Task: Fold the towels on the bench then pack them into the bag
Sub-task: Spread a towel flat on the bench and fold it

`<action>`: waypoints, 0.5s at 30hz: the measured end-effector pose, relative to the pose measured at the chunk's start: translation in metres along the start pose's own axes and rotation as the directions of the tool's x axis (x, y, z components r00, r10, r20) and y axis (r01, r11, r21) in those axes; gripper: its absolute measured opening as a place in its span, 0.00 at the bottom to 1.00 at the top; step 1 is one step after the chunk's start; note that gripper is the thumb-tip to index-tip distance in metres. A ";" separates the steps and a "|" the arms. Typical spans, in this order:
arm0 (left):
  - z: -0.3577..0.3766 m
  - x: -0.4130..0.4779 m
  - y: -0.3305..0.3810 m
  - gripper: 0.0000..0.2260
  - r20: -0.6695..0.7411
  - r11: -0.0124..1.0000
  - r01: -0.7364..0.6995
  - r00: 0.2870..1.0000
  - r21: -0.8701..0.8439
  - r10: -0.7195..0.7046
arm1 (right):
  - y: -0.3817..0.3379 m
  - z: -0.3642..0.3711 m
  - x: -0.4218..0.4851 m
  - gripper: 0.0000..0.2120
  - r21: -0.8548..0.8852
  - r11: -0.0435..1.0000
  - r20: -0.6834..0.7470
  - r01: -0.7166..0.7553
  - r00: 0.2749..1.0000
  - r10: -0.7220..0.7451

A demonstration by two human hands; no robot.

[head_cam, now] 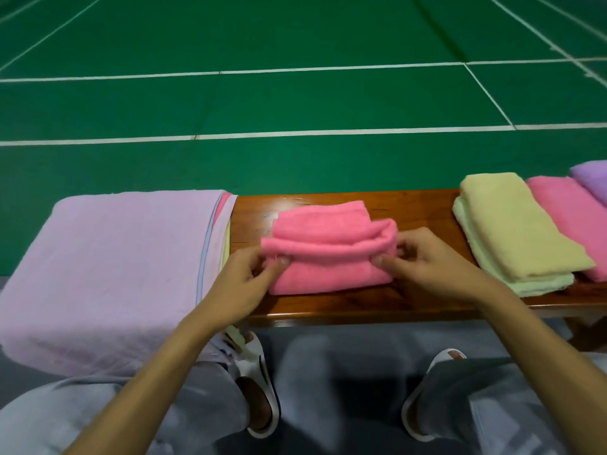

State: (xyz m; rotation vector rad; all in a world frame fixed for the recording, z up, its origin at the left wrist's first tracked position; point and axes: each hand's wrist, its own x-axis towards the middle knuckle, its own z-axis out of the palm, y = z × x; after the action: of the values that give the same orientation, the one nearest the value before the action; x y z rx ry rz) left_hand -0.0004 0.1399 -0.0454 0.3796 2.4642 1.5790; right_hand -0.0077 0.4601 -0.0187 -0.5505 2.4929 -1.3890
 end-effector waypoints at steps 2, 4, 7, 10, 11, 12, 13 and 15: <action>0.005 0.016 0.005 0.13 -0.083 0.997 0.075 0.994 0.018 -0.073 | 0.000 0.001 0.012 0.15 0.067 0.997 -0.080 -0.049 0.995 0.055; 0.008 0.032 0.005 0.14 -0.155 0.987 0.156 0.977 0.039 -0.149 | 0.005 0.005 0.028 0.18 0.113 0.986 -0.179 -0.124 0.973 0.143; 0.011 0.050 0.002 0.18 -0.221 0.962 0.272 0.941 0.036 -0.258 | 0.015 0.014 0.048 0.23 0.003 0.965 -0.340 -0.264 0.907 0.249; 0.015 0.055 0.001 0.21 -0.283 0.922 0.377 0.897 0.093 -0.338 | 0.014 0.024 0.053 0.23 -0.174 0.907 -0.476 -0.383 0.839 0.263; 0.016 0.054 0.002 0.22 -0.341 0.899 0.406 0.878 0.161 -0.336 | 0.012 0.027 0.053 0.21 -0.212 0.884 -0.525 -0.416 0.812 0.256; 0.017 0.052 0.002 0.23 -0.417 0.868 0.423 0.860 0.261 -0.294 | 0.009 0.028 0.052 0.19 -0.247 0.860 -0.574 -0.446 0.782 0.241; 0.019 0.048 0.004 0.23 -0.492 0.831 0.412 0.847 0.372 -0.200 | 0.007 0.030 0.052 0.19 -0.288 0.839 -0.615 -0.462 0.761 0.208; 0.023 0.043 0.010 0.23 -0.516 0.773 0.286 0.855 0.566 0.061 | 0.004 0.034 0.051 0.24 -0.394 0.817 -0.604 -0.422 0.789 0.116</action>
State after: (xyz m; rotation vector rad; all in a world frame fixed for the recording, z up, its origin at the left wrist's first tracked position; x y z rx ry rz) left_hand -0.0328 0.1775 -0.0466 -0.1528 3.3247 0.8096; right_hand -0.0415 0.4139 -0.0408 0.2095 3.2717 -0.8273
